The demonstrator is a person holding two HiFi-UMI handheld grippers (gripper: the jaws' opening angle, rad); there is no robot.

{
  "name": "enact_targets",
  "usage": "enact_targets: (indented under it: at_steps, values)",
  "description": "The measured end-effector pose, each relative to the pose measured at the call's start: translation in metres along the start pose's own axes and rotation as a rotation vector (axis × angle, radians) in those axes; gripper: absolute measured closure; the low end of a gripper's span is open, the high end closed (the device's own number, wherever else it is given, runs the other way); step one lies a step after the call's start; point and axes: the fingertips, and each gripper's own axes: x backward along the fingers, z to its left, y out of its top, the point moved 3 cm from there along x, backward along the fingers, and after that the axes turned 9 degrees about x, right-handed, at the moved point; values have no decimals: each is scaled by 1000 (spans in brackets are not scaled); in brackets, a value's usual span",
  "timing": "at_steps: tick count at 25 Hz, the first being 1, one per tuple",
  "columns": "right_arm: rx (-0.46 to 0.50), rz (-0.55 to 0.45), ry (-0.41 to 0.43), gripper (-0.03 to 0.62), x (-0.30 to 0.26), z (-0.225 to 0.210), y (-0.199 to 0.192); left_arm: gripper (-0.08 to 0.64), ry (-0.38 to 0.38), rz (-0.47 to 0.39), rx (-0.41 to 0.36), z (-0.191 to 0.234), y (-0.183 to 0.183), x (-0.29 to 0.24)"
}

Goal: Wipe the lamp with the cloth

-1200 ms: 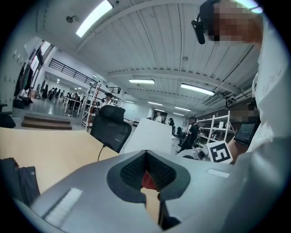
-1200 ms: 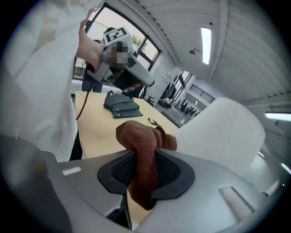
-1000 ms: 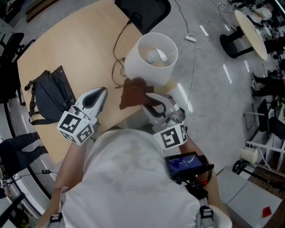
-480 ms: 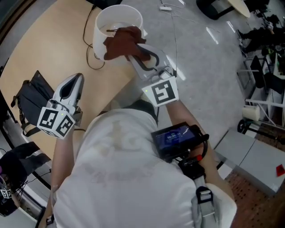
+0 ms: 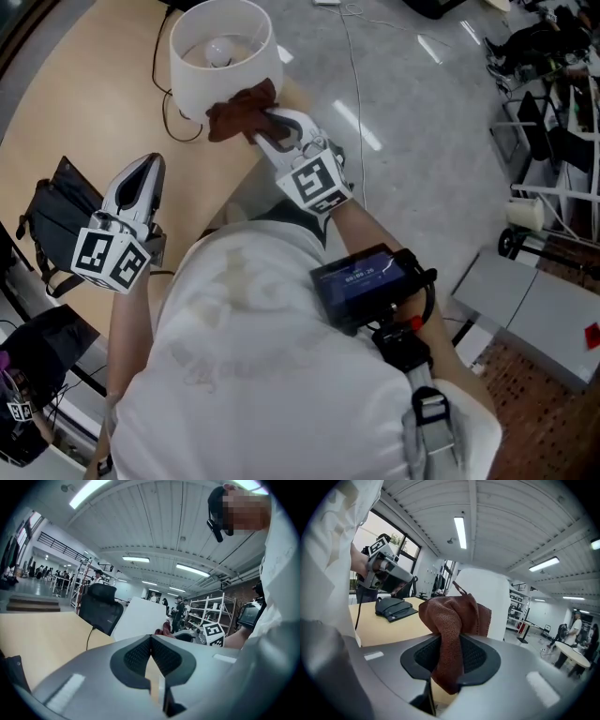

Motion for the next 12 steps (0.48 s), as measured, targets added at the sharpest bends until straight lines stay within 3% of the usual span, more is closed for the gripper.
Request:
enact_targets:
  at_steps: [3, 5, 9, 12]
  values:
    - [10, 37, 47, 476, 5, 11, -6, 558, -12, 11, 0, -6, 2, -2]
    - [-30, -2, 69, 476, 19, 12, 2, 558, -31, 5, 0, -10, 6, -2]
    - [-191, -199, 30, 476, 53, -19, 33, 558, -59, 4, 5, -12, 3, -4]
    - [-247, -324, -17, 477, 72, -55, 55, 558, -63, 5, -1, -10, -1, -5]
